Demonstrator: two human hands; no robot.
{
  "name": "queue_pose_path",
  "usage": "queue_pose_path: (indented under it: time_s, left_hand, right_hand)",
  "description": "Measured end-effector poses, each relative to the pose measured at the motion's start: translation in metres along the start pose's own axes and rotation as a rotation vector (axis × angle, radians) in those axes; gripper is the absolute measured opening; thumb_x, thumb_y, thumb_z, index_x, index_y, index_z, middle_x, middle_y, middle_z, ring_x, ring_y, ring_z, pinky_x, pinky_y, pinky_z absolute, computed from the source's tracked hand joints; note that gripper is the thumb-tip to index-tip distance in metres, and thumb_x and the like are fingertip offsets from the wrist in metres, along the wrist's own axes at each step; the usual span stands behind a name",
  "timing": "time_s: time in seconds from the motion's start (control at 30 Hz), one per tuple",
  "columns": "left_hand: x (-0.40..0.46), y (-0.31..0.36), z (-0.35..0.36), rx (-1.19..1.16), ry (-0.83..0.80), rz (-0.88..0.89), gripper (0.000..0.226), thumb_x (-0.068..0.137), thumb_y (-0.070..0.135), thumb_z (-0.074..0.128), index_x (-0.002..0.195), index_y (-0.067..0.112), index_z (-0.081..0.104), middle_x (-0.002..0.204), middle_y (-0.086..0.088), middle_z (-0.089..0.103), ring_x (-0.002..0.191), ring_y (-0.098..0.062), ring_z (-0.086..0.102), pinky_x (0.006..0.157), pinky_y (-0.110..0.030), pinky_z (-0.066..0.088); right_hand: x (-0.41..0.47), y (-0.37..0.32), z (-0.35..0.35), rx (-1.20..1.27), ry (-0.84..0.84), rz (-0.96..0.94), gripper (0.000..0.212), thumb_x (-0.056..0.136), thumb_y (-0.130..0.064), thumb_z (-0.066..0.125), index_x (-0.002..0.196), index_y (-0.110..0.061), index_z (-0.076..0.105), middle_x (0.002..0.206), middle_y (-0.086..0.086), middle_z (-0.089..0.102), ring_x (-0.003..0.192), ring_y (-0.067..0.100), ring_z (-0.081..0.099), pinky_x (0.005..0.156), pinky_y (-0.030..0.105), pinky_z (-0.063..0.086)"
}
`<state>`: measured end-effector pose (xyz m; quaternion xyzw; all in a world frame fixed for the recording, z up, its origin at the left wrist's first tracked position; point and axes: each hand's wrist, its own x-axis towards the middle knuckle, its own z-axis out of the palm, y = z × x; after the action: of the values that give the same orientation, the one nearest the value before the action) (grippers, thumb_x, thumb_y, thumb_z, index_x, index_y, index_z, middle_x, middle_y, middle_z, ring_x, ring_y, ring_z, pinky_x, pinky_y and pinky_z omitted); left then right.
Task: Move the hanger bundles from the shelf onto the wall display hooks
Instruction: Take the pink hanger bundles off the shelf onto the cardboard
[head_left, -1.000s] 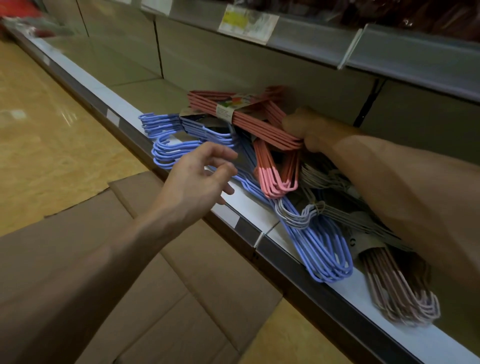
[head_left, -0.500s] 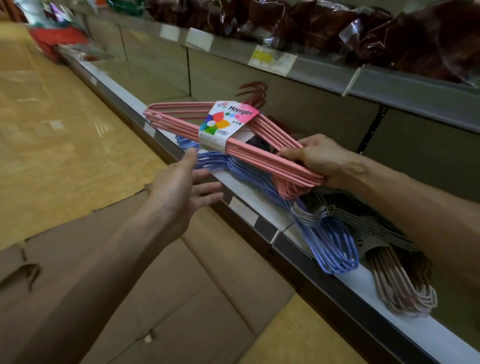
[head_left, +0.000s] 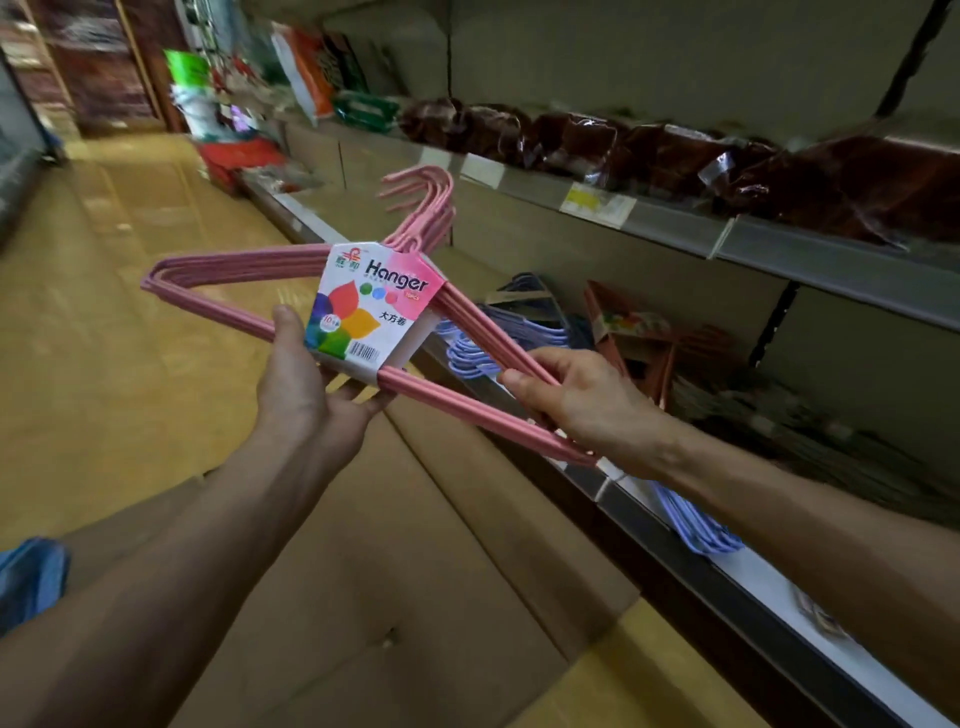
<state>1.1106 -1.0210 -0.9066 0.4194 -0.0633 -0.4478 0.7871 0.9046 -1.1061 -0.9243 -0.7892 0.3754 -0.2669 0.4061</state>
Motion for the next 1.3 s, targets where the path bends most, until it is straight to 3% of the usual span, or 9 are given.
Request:
queue_pose_path:
  time_s: [0.2,0.27,0.4,0.57,0.7,0.87,0.97,1.1,1.3]
  left_hand:
    - [-0.013,0.028,-0.015,-0.12,0.005,-0.006,0.063,0.1,0.063,0.03,0.121,0.017,0.067,0.109,-0.009,0.076,0.098,-0.031,0.072,0.09,-0.045,0.056]
    - [-0.015,0.034,-0.023,-0.122,0.024,0.016,0.054,0.102,0.058,0.032,0.116,0.018,0.067,0.103,-0.004,0.074,0.088,-0.026,0.07,0.08,-0.039,0.06]
    - [-0.017,0.045,-0.04,-0.078,0.064,0.058,0.034,0.102,0.05,0.042,0.101,0.022,0.062,0.083,0.003,0.068,0.074,-0.018,0.065,0.06,-0.028,0.055]
    - [-0.019,0.048,-0.06,-0.066,-0.059,-0.024,0.053,0.1,0.051,0.046,0.136,0.016,0.06,0.133,-0.009,0.066,0.12,-0.026,0.064,0.098,-0.044,0.053]
    - [-0.017,0.046,-0.075,0.019,-0.073,-0.102,0.053,0.099,0.052,0.046,0.12,0.009,0.068,0.089,-0.016,0.077,0.074,-0.028,0.076,0.056,-0.042,0.06]
    - [-0.012,0.049,-0.099,0.129,-0.087,-0.131,0.066,0.096,0.06,0.047,0.077,0.007,0.081,0.072,-0.012,0.075,0.066,-0.023,0.076,0.056,-0.04,0.06]
    - [-0.013,0.057,-0.113,0.176,-0.099,-0.151,0.069,0.095,0.068,0.04,0.107,0.007,0.071,0.072,-0.012,0.074,0.068,-0.024,0.076,0.058,-0.039,0.06]
    - [-0.016,0.072,-0.136,0.348,0.035,-0.025,0.064,0.095,0.068,0.039,0.119,0.011,0.059,0.082,-0.005,0.07,0.057,-0.014,0.068,0.052,-0.028,0.056]
    - [-0.034,0.102,-0.184,0.769,0.231,0.232,0.057,0.101,0.057,0.04,0.138,0.015,0.052,0.125,-0.006,0.064,0.105,-0.026,0.066,0.084,-0.04,0.056]
  right_hand:
    - [-0.024,-0.015,0.044,0.001,0.033,-0.209,0.014,0.093,-0.033,0.066,0.103,-0.023,0.062,0.082,-0.014,0.066,0.071,0.001,0.061,0.065,0.016,0.047]
    - [-0.032,-0.021,0.056,0.081,-0.035,-0.259,0.016,0.092,-0.031,0.068,0.102,-0.025,0.057,0.078,-0.017,0.062,0.066,-0.002,0.056,0.061,0.011,0.045]
    - [-0.033,-0.042,0.064,0.292,-0.269,-0.144,0.038,0.085,-0.037,0.076,0.112,-0.018,0.058,0.085,0.007,0.065,0.07,0.011,0.062,0.064,0.027,0.054]
    - [-0.025,-0.075,0.075,0.907,-0.77,0.152,0.033,0.096,-0.025,0.06,0.119,-0.002,0.057,0.093,0.011,0.066,0.076,0.02,0.067,0.065,0.03,0.059]
    - [-0.022,-0.088,0.094,1.028,-0.997,0.183,0.022,0.1,-0.009,0.047,0.117,-0.001,0.059,0.103,0.013,0.063,0.089,0.021,0.065,0.075,0.032,0.059]
    - [-0.018,-0.093,0.113,1.028,-1.042,0.148,0.031,0.099,0.002,0.044,0.127,-0.005,0.054,0.107,0.01,0.066,0.098,0.025,0.06,0.086,0.037,0.058]
    - [-0.018,-0.093,0.129,1.032,-1.031,0.146,0.03,0.099,0.004,0.044,0.126,-0.006,0.052,0.101,0.009,0.07,0.091,0.019,0.07,0.087,0.037,0.058]
    - [-0.016,-0.091,0.154,0.965,-1.004,0.129,0.03,0.097,0.002,0.051,0.125,-0.009,0.053,0.103,0.006,0.07,0.094,0.018,0.068,0.09,0.036,0.056]
    - [-0.011,-0.091,0.204,0.836,-0.984,0.176,0.04,0.094,-0.003,0.057,0.133,-0.009,0.051,0.103,0.004,0.071,0.086,0.013,0.066,0.077,0.028,0.056]
